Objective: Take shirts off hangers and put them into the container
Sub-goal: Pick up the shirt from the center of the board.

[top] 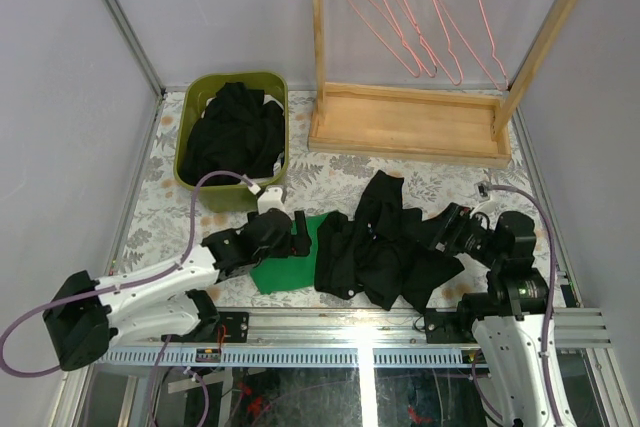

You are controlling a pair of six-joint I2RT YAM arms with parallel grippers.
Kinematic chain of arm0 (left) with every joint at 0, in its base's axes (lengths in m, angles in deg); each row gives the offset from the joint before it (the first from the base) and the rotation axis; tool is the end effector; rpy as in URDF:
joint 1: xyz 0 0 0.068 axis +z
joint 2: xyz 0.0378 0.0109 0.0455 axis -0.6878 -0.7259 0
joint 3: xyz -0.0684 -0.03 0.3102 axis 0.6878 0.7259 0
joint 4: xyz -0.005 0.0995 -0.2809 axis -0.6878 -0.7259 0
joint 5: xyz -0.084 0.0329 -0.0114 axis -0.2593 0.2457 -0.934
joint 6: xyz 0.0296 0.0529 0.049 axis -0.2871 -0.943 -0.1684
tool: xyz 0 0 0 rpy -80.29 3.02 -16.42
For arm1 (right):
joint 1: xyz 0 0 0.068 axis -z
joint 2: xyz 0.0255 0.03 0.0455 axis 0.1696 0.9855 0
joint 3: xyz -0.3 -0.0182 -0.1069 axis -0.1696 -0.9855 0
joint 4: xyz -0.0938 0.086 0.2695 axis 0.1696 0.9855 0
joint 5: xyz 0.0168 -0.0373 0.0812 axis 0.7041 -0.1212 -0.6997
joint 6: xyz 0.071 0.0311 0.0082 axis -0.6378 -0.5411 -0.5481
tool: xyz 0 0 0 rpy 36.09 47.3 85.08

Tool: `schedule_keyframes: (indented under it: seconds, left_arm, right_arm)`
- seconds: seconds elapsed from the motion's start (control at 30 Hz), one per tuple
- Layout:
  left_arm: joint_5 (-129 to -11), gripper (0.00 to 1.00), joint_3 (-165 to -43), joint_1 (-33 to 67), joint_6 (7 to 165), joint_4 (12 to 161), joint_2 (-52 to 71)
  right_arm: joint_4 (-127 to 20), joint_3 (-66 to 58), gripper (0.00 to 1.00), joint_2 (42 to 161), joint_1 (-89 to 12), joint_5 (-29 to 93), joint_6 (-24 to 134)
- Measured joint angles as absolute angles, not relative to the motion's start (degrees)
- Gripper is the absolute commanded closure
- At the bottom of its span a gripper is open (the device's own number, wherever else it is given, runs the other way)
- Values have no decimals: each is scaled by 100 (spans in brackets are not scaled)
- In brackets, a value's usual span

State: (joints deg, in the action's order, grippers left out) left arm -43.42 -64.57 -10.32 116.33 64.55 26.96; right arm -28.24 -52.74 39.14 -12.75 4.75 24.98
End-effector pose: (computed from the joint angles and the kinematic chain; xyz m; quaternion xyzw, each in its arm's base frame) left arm 0.1550 -0.1759 0.2156 0.0330 0.9129 -0.1815 0.3641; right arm 0.1185 0.0446 0.2736 0.0544 0.7897 0.4202 0.4436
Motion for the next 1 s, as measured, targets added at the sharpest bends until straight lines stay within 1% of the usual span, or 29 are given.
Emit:
schedule_keyframes:
  seconds: [0.17, 0.23, 0.3, 0.4, 0.5, 0.63, 0.73, 0.83, 0.97, 1.0]
  left_arm:
    - [-4272, 18, -6265, -999, 12079, 6555, 2169]
    - [-4240, 14, -6245, -982, 12258, 6599, 1896]
    - [-4200, 8, -6232, -975, 12446, 6616, 1622]
    - [-4038, 3, -6236, -977, 12766, 6699, 1216]
    - [-3767, 3, -6361, -986, 13201, 6618, 993]
    - [-3477, 4, -6407, -980, 13618, 6599, 879]
    - [-3372, 4, -6354, -973, 13902, 6608, 934]
    - [-3350, 4, -6256, -929, 14136, 6649, 1120]
    - [-3317, 5, -6096, -851, 14208, 6610, 1413]
    - [-3313, 6, -6048, -824, 14178, 6588, 1494]
  right_arm:
    - [-2483, -4793, 19, 4246, -1275, 416, 2845]
    - [-2481, -4763, 17, 4417, -1284, 374, 2913]
    - [-2428, -4761, 14, 4602, -1367, 457, 2992]
    - [-2365, -4756, 12, 4827, -1773, 787, 3031]
    - [-2391, -4712, 10, 5192, -2735, 1399, 2972]
    - [-2468, -4308, 4, 6366, -5063, 3194, 2697]
    - [-2516, -3655, 0, 7549, -6588, 4575, 2469]
    - [-2649, -3008, 1, 8598, -7277, 5559, 2253]
    - [-3058, -2739, 0, 9400, -7415, 6151, 2041]
    - [-3124, -2734, 3, 9573, -7419, 6236, 1960]
